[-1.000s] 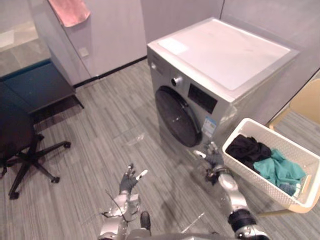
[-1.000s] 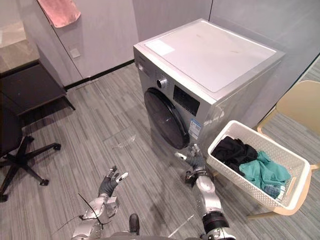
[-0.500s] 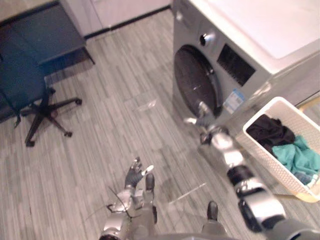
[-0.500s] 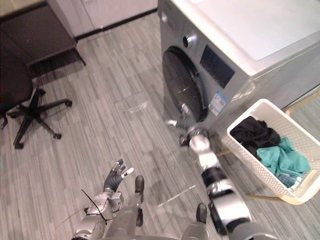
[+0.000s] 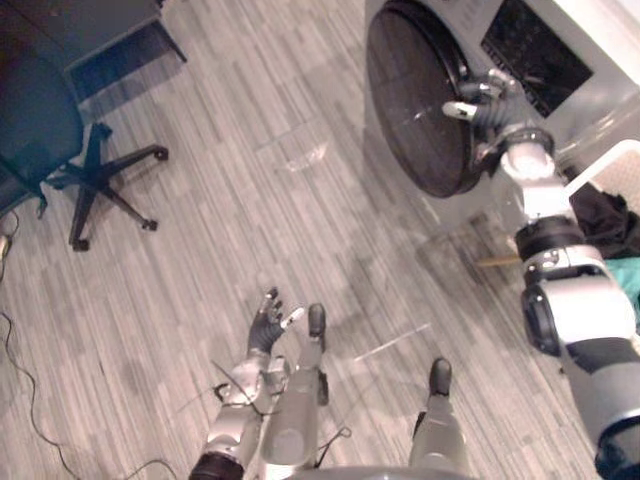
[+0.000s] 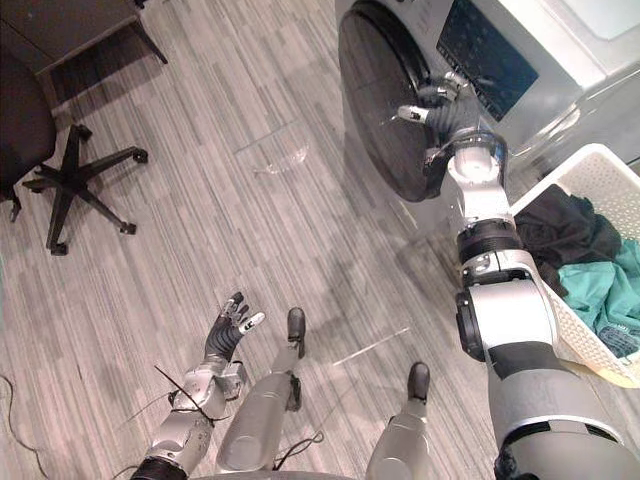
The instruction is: Pick up the laundry basket with both hands and put the clothes into the washing machine.
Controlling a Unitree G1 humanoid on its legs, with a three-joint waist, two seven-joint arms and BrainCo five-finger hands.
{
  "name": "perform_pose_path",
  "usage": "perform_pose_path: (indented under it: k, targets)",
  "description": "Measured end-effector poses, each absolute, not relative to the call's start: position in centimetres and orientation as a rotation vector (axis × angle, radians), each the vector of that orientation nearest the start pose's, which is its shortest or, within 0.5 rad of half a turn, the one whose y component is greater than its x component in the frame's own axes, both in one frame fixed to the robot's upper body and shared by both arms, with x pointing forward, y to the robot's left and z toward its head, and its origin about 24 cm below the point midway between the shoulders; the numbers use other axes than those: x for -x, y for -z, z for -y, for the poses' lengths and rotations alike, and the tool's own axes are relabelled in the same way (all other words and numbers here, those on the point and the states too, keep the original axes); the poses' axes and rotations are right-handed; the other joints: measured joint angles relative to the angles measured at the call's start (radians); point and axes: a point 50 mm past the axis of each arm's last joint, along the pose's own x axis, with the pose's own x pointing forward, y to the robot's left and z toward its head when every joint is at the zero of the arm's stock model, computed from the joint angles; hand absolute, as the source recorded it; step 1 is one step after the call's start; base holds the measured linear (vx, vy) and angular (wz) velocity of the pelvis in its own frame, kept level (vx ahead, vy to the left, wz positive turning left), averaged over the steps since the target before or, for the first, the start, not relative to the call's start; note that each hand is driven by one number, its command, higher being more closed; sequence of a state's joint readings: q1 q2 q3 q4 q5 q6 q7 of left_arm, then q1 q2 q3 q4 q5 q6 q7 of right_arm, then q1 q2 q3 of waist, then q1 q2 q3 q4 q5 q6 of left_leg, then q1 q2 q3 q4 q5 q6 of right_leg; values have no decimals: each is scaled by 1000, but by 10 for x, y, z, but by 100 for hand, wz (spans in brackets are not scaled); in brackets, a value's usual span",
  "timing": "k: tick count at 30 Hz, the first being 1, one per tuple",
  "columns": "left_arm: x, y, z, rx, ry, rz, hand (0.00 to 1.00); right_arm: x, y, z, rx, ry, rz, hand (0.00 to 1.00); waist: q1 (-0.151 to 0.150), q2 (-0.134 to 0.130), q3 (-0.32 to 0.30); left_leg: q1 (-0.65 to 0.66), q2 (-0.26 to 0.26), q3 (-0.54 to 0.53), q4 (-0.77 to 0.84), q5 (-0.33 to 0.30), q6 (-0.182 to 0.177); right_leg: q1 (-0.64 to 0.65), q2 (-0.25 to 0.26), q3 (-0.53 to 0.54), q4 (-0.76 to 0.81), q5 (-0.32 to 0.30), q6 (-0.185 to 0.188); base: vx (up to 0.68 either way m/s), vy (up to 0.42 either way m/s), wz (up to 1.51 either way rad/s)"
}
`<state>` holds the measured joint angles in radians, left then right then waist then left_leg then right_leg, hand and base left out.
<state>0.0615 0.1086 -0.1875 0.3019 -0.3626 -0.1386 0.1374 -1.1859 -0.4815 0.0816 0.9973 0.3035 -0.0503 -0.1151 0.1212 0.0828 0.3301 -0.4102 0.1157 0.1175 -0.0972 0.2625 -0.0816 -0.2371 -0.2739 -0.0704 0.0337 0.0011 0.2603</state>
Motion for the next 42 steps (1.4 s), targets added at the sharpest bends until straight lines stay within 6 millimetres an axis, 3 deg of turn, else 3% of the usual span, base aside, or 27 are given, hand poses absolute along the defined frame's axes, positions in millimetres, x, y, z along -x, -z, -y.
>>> perform_pose_path:
  k: [6,8,12,14,16,19,22,26,29,31,33,34,36,38,40,42]
  targets:
    - [-225,29,-146,219,-64,-256,0,-417,-276,218,120,212,318,0,0,5,49,-41,2,6,-1,2,-3,-48,2,17,1,20,3,-44,7,-7]
    - [-226,26,-145,225,-60,-240,0,-416,-284,230,123,248,313,0,2,17,69,-57,1,-4,-1,3,-5,-56,2,11,1,22,3,-53,9,7]
    - [-228,21,-142,234,-55,-219,0,-415,-305,238,108,291,320,0,6,41,90,-96,-9,-38,0,12,-8,-76,-1,-16,1,25,4,-17,10,17]
    - [-230,13,-141,258,-57,-187,0,-411,-315,253,105,341,325,0,23,61,108,-119,-16,-66,0,17,-16,-77,-4,-45,1,23,5,1,12,34]
    - [-232,7,-141,265,-54,-159,0,-405,-320,269,100,398,330,0,39,75,123,-136,-23,-92,1,24,-12,-76,-5,-71,2,21,6,27,7,33]
    - [-232,7,-143,261,-60,-157,0,-407,-320,263,80,357,350,0,28,77,137,-138,-31,-113,1,29,-5,-65,-10,-96,9,18,6,26,14,23]
    - [-235,3,-140,268,-52,-138,0,-408,-314,260,70,365,341,0,44,78,137,-137,-29,-129,1,26,-3,-61,-5,-106,19,0,12,-14,-6,9]
    - [-236,4,-141,265,-68,-143,0,-411,-290,235,68,295,362,0,59,79,135,-119,-30,-142,1,27,-4,-29,-7,-123,19,-10,5,52,-46,15]
    - [-242,1,-143,263,-83,-128,0,-406,-263,196,83,149,401,0,51,77,129,-111,-27,-136,2,31,-2,-25,-7,-121,16,-12,4,84,-44,-3]
    - [-245,-2,-141,271,-88,-119,0,-399,-233,160,81,8,388,0,27,75,128,-98,-26,-120,2,33,-1,-15,-8,-118,15,-12,4,99,-52,-5]
    - [-250,-2,-140,271,-98,-116,0,-388,-205,143,66,-70,359,0,18,62,121,-87,-25,-107,2,33,-1,-10,-9,-107,15,-12,4,81,-31,-10]
    - [-254,-1,-144,242,-109,-119,0,-377,-175,133,31,-124,306,0,6,41,102,-82,-21,-87,2,33,-1,-15,-9,-90,15,-12,4,63,-33,-21]
    - [-258,1,-147,204,-112,-127,0,-360,-142,133,-30,-150,242,0,-11,12,75,-77,-15,-64,1,33,-1,-28,-9,-67,17,-12,3,55,-43,-34]
    - [-261,2,-152,148,-113,-134,0,-337,-108,142,-91,-149,187,0,-52,-23,53,-57,-8,-31,1,23,-7,-34,-5,-33,17,-11,3,-2,-26,-47]
    - [-264,4,-153,117,-114,-142,0,-319,-88,155,-137,-120,150,0,-64,-43,27,-46,7,-3,0,7,-9,-49,1,-1,17,-10,1,-46,-15,-51]
    - [-267,4,-161,87,-141,-144,0,-300,-67,172,-162,-68,104,0,-95,-60,10,-26,15,23,-1,-12,-22,-51,10,31,16,-8,-1,-53,-25,-50]
